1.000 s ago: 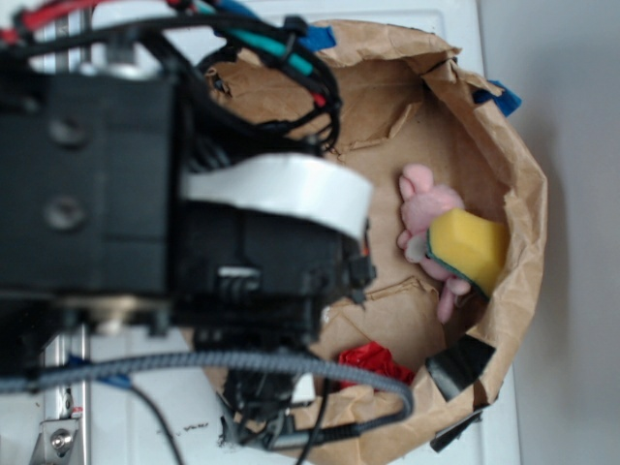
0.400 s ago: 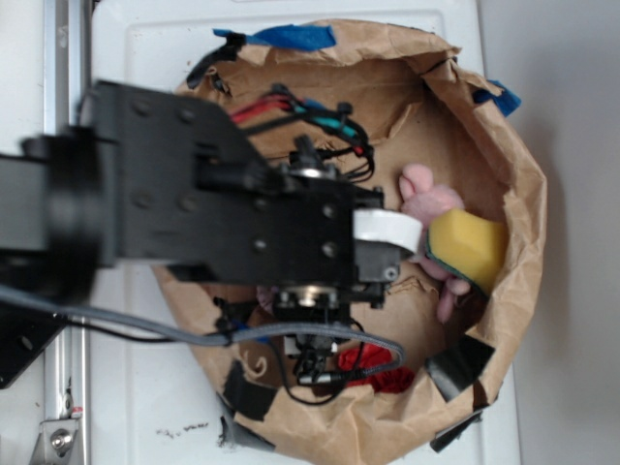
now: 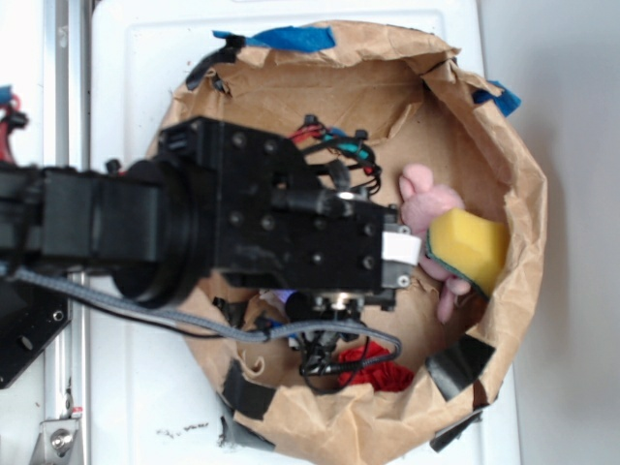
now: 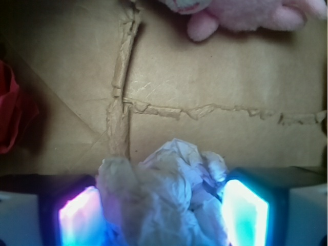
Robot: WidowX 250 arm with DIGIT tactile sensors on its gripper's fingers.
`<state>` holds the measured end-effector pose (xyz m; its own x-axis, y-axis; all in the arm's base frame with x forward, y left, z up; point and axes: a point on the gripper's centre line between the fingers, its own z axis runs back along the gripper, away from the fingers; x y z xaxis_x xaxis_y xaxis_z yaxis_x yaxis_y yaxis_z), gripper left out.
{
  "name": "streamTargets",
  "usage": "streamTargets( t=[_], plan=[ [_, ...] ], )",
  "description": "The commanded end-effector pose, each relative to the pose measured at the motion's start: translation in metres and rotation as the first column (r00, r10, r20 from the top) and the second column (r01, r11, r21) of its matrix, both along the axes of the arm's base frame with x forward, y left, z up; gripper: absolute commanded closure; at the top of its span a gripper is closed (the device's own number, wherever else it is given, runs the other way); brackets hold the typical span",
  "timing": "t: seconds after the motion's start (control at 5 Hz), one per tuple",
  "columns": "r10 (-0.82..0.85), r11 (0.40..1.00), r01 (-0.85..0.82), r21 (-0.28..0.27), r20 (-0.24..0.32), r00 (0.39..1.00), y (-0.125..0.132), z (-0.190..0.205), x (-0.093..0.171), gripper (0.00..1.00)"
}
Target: Grab the white paper.
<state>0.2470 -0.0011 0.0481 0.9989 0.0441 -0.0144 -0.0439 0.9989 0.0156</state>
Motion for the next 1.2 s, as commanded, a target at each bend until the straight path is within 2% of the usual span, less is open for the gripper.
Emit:
streamTargets(
  t=[0.0, 0.2, 0.6, 0.8, 1.0],
  plan=[
    [0.030, 0.999, -0.026, -0.044, 0.099, 0.995, 0.009, 0.042, -0.004, 1.00],
    [0.075, 0.990, -0.057, -0.126, 0.145, 0.987, 0.014, 0.085, -0.003, 1.00],
    [0.191, 0.966, -0.143, -0.217, 0.218, 0.957, 0.032, 0.163, -0.002, 1.00],
    [0.189, 0.966, -0.140, -0.217, 0.223, 0.956, 0.031, 0.171, -0.004, 1.00],
    [0.141, 0.979, -0.105, -0.172, 0.215, 0.966, 0.030, 0.152, -0.002, 0.00]
  ],
)
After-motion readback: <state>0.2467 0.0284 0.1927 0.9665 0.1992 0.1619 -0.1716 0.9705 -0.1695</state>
